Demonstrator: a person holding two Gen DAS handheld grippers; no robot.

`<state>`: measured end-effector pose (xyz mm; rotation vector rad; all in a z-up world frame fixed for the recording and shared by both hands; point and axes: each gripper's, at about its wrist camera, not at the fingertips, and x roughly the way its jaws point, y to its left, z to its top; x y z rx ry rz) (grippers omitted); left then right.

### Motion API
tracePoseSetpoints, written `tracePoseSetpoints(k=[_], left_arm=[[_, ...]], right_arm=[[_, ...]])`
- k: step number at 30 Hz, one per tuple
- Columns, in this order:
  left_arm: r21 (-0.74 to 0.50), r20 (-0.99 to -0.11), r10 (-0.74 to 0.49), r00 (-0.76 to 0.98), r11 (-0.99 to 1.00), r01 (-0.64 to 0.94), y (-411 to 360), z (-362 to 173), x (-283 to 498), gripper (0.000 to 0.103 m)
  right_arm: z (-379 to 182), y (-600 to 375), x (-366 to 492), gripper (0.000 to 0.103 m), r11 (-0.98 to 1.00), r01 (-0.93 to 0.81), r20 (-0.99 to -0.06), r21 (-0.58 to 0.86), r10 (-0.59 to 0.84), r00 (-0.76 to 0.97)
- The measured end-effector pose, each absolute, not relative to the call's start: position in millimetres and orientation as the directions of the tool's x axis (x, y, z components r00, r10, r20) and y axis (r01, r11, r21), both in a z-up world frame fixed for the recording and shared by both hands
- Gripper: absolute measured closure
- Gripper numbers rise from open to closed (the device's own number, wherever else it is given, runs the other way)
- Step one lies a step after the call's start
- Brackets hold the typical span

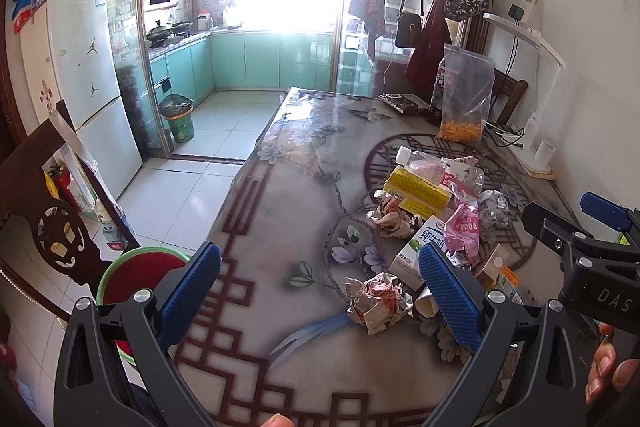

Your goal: Collect trash

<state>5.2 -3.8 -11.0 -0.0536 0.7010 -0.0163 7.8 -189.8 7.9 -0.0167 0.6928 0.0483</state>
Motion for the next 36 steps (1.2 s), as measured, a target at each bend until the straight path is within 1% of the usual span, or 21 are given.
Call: tracePoseSetpoints(k=[36], left_arm=[[-0.043,-0.64,-0.012,0.768,0.999,-0.02,1,-10,4,0.008]], right_arm=[[12,-205,5,0.003,1.0,-0.001,-0.636,0.016,0.011,0.772]])
